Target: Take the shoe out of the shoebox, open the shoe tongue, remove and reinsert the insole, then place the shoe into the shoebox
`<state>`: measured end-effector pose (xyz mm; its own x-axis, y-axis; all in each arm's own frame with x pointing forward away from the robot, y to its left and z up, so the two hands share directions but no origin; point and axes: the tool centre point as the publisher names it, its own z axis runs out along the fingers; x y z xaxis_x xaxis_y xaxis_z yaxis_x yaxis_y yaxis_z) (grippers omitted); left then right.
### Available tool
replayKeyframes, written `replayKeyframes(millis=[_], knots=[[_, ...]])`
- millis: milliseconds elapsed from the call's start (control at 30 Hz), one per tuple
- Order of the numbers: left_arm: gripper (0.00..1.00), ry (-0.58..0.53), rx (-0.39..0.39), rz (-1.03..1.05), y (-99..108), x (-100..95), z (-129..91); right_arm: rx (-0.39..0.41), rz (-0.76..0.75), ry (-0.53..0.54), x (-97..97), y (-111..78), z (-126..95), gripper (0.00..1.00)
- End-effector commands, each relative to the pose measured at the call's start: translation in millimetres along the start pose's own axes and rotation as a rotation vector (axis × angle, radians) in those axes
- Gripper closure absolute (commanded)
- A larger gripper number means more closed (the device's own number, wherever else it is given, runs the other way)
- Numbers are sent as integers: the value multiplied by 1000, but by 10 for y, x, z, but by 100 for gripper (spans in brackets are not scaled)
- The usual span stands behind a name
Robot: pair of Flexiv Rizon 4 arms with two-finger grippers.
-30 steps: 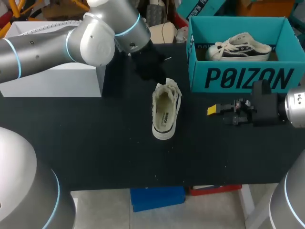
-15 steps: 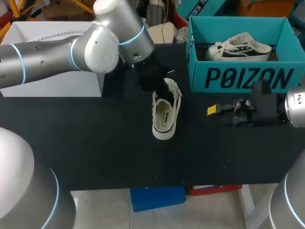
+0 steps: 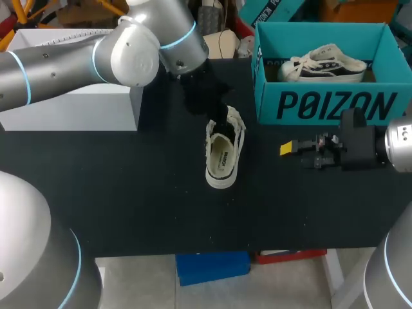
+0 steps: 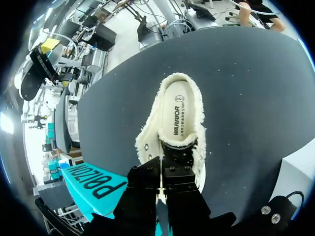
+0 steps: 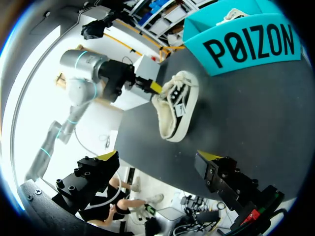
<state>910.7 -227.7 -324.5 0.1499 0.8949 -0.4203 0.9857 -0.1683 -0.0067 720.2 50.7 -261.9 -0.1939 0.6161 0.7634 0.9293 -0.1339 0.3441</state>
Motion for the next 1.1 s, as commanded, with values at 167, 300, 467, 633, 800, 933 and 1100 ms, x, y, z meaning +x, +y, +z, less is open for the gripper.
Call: replayKeyframes(millis=[167, 300, 467, 633, 800, 933, 1100], knots=[[59, 139, 13, 5, -154, 202, -355, 1, 1, -3, 8, 2, 2, 0], [65, 187, 16, 20, -177, 282, -235, 1, 1, -3, 8, 2, 2, 0], [62, 219, 20, 17, -153, 374, -79, 1, 1, -3, 8, 2, 2, 0], [60, 238, 21, 38, -127, 398, 95, 1, 1, -3, 8, 2, 2, 0], [62, 282, 4, 81, -112, 398, 216, 1, 1, -3, 8, 2, 2, 0], [62, 280, -7, 84, -119, 421, 283, 1, 1, -3, 8, 2, 2, 0], [62, 309, -27, 82, -137, 478, 370, 1, 1, -3, 8, 2, 2, 0]])
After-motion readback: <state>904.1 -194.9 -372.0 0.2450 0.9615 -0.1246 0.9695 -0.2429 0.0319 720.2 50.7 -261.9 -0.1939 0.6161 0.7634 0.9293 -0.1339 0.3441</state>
